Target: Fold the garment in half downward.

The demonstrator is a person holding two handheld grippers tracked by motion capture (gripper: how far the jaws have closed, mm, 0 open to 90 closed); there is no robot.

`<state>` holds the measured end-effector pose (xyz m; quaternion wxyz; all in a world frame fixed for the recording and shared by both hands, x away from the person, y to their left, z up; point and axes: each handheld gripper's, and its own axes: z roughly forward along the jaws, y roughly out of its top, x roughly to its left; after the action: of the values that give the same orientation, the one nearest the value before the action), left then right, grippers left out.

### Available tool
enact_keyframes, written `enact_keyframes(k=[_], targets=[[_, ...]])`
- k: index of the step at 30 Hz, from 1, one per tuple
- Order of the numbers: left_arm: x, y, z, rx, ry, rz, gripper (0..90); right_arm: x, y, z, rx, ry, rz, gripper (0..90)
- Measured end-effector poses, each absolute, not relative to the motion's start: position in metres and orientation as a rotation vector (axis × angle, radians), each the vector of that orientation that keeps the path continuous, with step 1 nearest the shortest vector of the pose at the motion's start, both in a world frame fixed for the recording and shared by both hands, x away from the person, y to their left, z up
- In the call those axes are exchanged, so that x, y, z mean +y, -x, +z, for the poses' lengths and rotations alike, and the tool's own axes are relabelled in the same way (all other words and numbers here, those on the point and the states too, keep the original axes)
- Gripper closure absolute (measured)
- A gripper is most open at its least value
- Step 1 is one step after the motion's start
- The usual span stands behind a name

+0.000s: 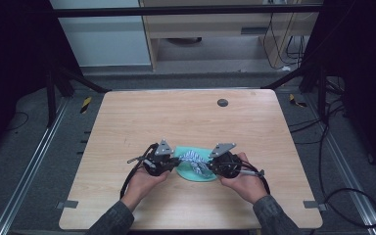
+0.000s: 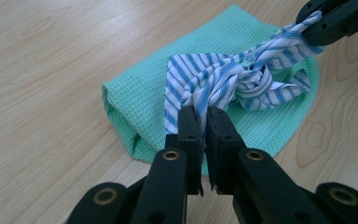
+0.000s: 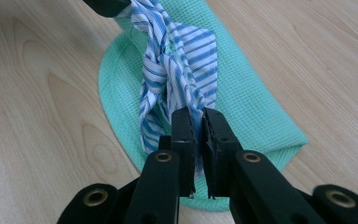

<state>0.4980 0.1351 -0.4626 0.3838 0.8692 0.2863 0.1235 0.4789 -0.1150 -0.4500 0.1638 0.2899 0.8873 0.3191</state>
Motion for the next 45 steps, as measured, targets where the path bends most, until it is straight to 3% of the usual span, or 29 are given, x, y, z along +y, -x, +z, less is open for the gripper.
enact_keyframes(k=[45], targets=[[0.147, -0.457, -0.492, 0.655, -2.293, 0.243, 87.0, -0.113, -0.435, -0.480, 2.610, -0.719, 0.858, 85.7]])
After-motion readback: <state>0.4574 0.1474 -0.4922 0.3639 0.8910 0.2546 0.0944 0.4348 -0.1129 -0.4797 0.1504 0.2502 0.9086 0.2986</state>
